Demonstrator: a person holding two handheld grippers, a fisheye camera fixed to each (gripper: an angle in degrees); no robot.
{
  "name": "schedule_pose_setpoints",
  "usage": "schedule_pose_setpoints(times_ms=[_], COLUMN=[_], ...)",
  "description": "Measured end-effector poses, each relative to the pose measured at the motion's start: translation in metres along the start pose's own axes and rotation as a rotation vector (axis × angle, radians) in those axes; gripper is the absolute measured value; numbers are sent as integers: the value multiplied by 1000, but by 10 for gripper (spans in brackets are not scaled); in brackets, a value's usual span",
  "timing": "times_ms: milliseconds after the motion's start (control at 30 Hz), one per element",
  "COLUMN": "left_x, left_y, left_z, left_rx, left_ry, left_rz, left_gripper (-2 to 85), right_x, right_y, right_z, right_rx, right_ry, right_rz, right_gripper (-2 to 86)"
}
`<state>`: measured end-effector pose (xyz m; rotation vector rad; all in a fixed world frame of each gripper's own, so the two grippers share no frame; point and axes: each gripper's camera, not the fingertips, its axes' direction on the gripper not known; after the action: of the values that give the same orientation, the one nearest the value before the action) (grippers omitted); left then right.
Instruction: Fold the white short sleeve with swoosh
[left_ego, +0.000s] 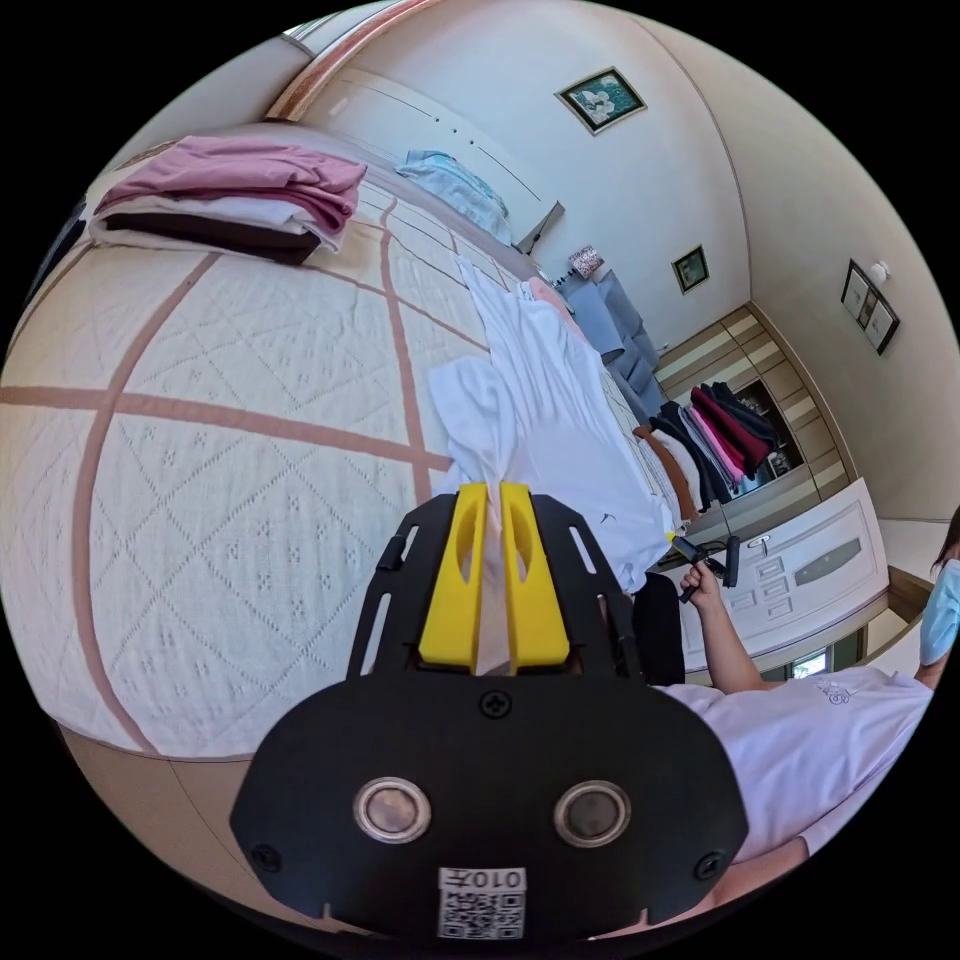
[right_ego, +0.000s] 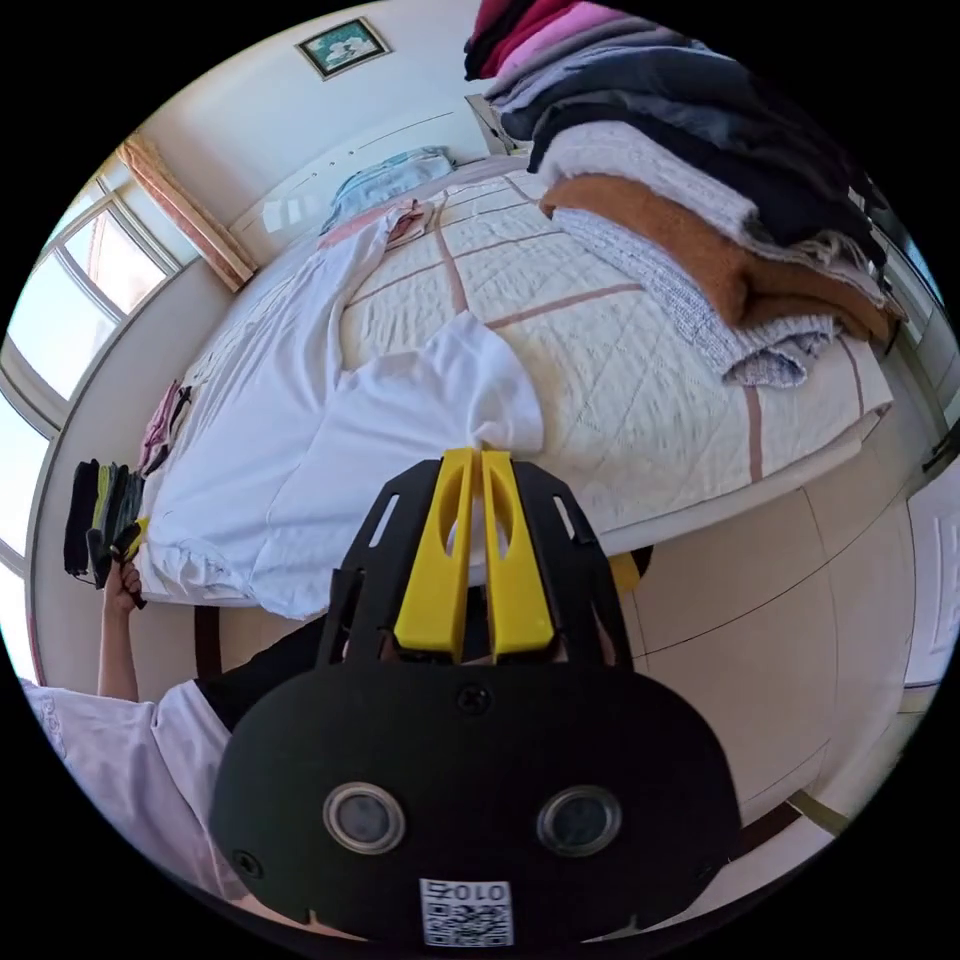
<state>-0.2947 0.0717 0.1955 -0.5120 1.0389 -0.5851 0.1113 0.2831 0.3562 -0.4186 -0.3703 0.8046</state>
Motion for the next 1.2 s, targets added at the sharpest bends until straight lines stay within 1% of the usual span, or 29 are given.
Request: schedule_pose_setpoints(times_ms=[67,100,133,167,200,267,367,400,467,533,600,633,667,700,733,767,800,833,867,900,933,1000,1100,1167,1200], left_x=[10,12,13,9,6,-2,12,16,28,35,48,73,108,127,168,210,230,265,292,302,319,337,355,365,368], left_y=[1,1,1,2,3,17,40,43,53,66,78,89,101,107,120,140,152,180,211,224,238,246,266,288,293], left_z=[-9,-11,-14,-16,-17,-34,-69,-71,-71,-71,-68,-62,-46,-34,-1,37,58,99,134,146,164,185,219,243,246], left_rx=[14,14,8,1,1,85,227,227,216,240,220,223,214,188,98,5,-37,-88,-79,-62,-61,-104,-155,-227,-234], left_ry=[-15,-29,-61,-78,-80,-135,-188,-215,-360,-464,-510,-551,-562,-549,-521,-571,-627,-764,-858,-869,-840,-781,-808,-789,-786], left_rz=[31,33,32,18,0,-83,-73,-71,-56,-75,-88,-28,96,175,353,541,638,840,1058,1144,1254,1331,1508,1669,1700], left_gripper=[7,7,6,5,5,3,2,3,5,10,17,22,27,29,35,42,46,52,57,59,62,64,66,66,66], right_x=[-16,-25,-28,-32,-31,-29,-25,-25,-20,-9,-11,-17,-36,-61,-74,-102,-131,-145,-173,-202,-215,-261,-295,-303,-306], right_y=[1,-5,-10,-18,-22,-22,-13,-8,1,8,19,22,29,37,41,49,58,62,72,83,87,98,111,111,110], right_z=[-15,-12,-5,13,20,12,3,3,1,-4,-22,-27,-37,-41,-40,-32,-18,-10,3,14,19,40,66,72,73], right_rx=[82,39,-21,-162,-218,-178,-130,-110,-66,-25,21,36,60,57,40,-21,-93,-123,-145,-137,-144,-193,-245,-268,-271], right_ry=[88,148,165,175,163,123,96,117,111,62,-25,-41,-83,-151,-190,-243,-270,-273,-248,-214,-192,-101,13,-23,-39], right_rz=[-33,-66,-91,-136,-146,-116,-75,-73,-54,15,30,11,-46,-116,-153,-214,-273,-301,-359,-438,-477,-599,-707,-702,-691], right_gripper=[32,32,32,31,31,32,45,56,77,91,93,93,90,88,88,88,89,90,90,94,96,108,120,123,122])
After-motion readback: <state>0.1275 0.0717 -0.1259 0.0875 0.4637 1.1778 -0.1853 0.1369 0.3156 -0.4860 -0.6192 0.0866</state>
